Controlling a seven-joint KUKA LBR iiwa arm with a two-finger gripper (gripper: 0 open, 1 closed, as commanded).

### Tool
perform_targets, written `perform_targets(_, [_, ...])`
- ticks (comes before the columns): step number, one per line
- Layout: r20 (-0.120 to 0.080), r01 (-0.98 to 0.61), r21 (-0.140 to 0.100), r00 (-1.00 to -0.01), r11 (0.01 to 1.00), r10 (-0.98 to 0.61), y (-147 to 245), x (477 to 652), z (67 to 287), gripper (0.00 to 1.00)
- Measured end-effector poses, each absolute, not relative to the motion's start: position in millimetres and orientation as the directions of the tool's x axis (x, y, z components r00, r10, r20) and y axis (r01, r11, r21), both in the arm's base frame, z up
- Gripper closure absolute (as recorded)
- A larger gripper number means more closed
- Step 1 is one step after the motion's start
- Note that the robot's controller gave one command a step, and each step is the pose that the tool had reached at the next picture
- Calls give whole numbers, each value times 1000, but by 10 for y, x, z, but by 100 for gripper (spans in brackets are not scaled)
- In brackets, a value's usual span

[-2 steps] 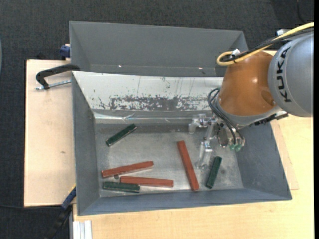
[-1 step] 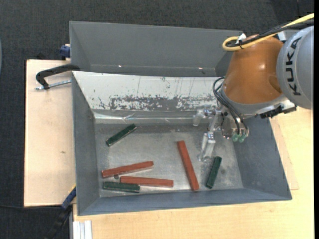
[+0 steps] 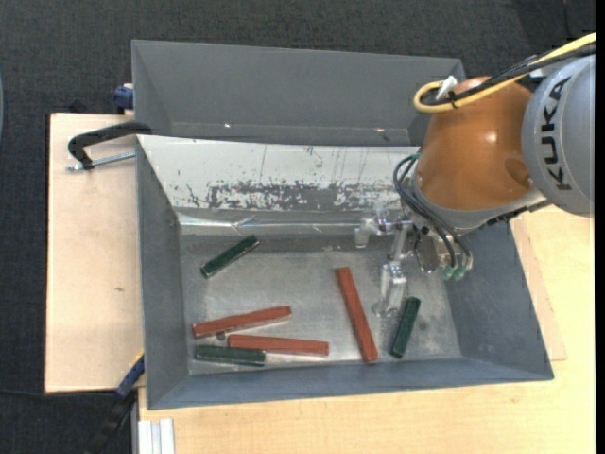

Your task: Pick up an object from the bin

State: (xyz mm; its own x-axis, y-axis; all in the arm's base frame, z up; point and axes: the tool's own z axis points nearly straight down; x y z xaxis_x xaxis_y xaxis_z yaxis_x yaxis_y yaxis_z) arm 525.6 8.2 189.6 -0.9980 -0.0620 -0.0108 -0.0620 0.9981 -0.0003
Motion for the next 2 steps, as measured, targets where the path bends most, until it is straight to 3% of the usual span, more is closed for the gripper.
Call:
perform_targets(1, [-5,-233,0,-972,972,-233,286,4998,1156,0])
perform_targets(2, [2,-175,2,-984,984,-175,137,4961,1273,0])
